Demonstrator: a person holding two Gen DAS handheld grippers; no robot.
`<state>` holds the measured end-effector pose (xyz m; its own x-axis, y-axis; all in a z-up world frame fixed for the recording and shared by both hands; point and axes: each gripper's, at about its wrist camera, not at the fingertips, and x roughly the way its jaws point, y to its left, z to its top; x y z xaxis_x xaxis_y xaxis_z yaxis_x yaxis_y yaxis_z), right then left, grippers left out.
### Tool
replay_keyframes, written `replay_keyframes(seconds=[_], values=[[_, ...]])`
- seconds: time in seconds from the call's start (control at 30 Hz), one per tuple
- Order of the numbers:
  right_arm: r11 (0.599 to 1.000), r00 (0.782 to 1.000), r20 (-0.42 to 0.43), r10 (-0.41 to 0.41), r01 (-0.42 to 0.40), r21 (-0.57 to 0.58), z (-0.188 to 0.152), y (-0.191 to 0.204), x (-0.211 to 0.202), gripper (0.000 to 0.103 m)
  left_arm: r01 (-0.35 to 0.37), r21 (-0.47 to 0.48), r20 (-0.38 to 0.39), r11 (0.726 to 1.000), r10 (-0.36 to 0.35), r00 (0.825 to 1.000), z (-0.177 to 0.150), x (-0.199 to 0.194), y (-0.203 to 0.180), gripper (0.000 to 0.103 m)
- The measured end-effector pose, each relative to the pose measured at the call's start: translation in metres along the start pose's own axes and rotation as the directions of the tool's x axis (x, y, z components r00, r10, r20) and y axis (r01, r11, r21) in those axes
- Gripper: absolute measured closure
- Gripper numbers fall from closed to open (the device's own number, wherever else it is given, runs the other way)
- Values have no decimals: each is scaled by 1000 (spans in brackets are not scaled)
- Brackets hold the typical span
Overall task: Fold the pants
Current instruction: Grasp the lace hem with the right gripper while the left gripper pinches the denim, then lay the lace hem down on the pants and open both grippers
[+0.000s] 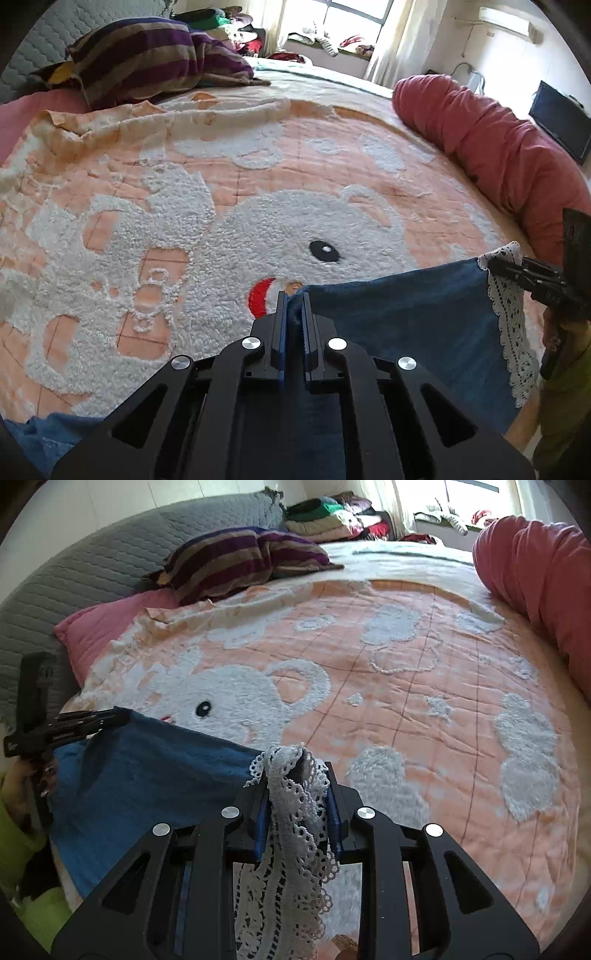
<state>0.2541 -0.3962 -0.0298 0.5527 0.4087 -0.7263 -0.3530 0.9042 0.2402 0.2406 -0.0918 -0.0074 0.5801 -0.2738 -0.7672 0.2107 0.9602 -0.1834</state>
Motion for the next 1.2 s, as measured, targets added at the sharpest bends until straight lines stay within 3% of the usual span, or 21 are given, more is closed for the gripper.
replay_keyframes(seconds=[0.17, 0.23, 0.37, 0.43, 0.47, 0.67, 0.7, 0.73, 0.97, 1.2], values=[[999, 995, -92, -33, 36, 23, -14, -11, 32, 83, -28, 3, -41, 1000, 28, 999, -10, 28, 7, 95], [998, 995, -98, -33, 37, 43, -17, -14, 37, 80, -43, -5, -54, 999, 43, 998, -15, 36, 13, 85], [997, 994, -96, -54, 59, 54, -17, -15, 34, 72, 15, -84, -46, 996, -19, 999, -19, 37, 31, 73], [994, 994, -82, -72, 79, 81, -16, -17, 24, 65, -9, -87, -29, 996, 7, 1000, -20, 26, 35, 55], [992, 995, -67, -76, 83, 94, -16, -18, 15, 64, -26, -85, -16, 996, 25, 1000, -21, 19, 36, 52], [989, 997, 16, -72, 69, 132, -33, -14, -39, 52, -9, -114, 72, 993, 17, 997, -34, -34, 45, 49], [989, 998, 19, -66, 63, 137, -39, -13, -48, 52, -10, -116, 80, 993, 20, 997, -38, -42, 44, 32], [988, 998, 22, -61, 57, 141, -44, -11, -53, 51, -8, -119, 88, 993, 18, 996, -44, -51, 43, 25], [990, 1000, 9, -12, 11, 141, -84, 7, -89, 47, 2, -90, 106, 996, 8, 994, -89, -94, 29, 25], [985, 999, -38, 1, 5, 170, -114, 21, -91, 47, -108, -18, 92, 994, 110, 990, -128, -116, 24, 25]])
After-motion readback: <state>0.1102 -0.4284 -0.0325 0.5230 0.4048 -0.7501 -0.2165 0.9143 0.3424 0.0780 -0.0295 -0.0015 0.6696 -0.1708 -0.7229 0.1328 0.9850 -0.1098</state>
